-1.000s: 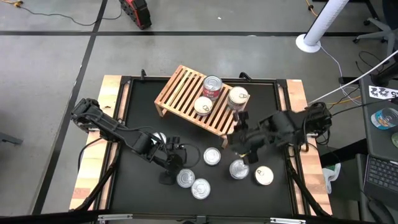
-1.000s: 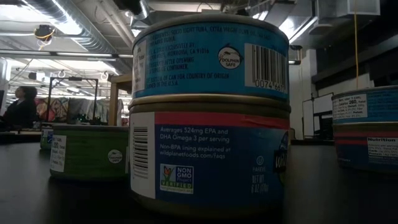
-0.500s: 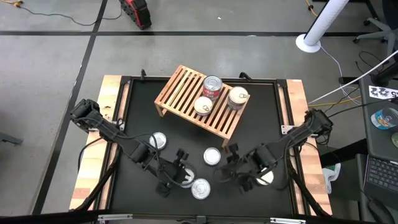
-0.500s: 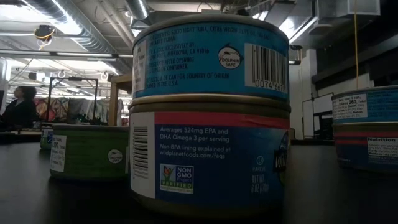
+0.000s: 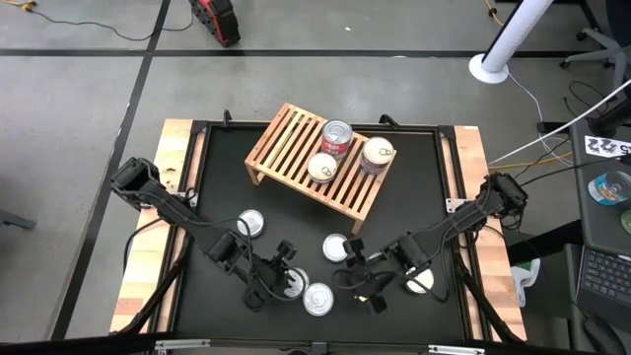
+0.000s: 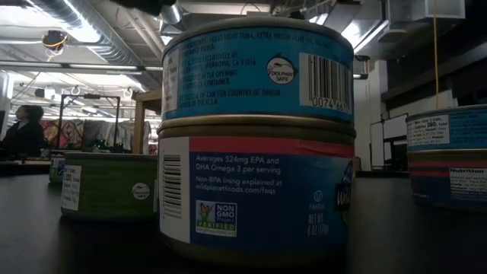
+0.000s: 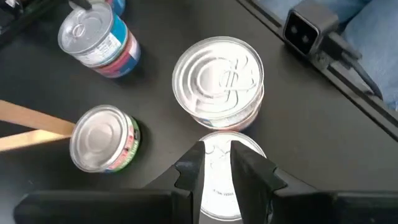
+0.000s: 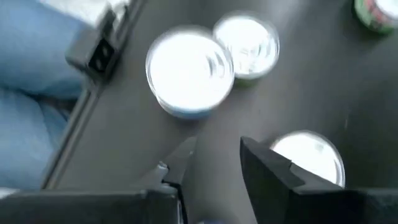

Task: Stack canned seafood by type on shelf
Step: Put the yellow and blue tuna can on the shelf

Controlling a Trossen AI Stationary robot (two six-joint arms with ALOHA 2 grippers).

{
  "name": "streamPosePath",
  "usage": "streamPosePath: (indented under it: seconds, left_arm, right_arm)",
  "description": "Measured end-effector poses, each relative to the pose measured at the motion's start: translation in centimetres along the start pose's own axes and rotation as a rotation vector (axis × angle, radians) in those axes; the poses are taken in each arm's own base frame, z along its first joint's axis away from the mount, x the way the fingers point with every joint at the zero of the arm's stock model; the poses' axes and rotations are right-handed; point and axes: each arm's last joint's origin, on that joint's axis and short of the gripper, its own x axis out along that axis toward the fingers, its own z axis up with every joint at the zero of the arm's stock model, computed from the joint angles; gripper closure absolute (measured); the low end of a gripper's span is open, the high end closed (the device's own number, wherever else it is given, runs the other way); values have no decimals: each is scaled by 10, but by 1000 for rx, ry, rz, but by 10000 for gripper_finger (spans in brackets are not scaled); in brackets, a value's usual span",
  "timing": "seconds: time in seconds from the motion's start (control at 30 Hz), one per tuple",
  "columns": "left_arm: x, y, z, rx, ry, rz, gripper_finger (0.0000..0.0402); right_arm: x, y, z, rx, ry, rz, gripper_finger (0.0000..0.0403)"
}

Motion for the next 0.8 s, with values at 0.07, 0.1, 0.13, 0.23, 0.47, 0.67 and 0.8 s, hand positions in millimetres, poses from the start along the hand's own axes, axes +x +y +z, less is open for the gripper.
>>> streamPosePath:
  seconds: [0.07, 0.1, 0.13, 0.23, 0.47, 0.67, 0.8]
  left_arm:
    - [2, -1, -2, -1, -3, 1, 329]
    - [3, -1, -4, -1, -5, 1, 329]
    - [4, -2, -5, -1, 0, 1, 329]
    - [4, -2, -6, 0, 3, 0, 329]
    - [4, -1, -2, 11, -39, 7, 329]
    - [4, -1, -2, 13, -38, 7, 329]
    - [4, -1, -2, 12, -39, 7, 329]
  right_arm:
    - [0, 0, 3, -1, -32, -9, 273]
    - [0, 0, 4, -9, -39, -18, 266]
    - [2, 0, 4, -25, -43, -27, 258]
    - [11, 1, 4, -107, -34, -44, 225]
    - [41, 7, 1, -370, 3, 43, 164]
    - [59, 10, 0, -478, 6, 63, 157]
    - [66, 11, -2, -551, 19, 69, 168]
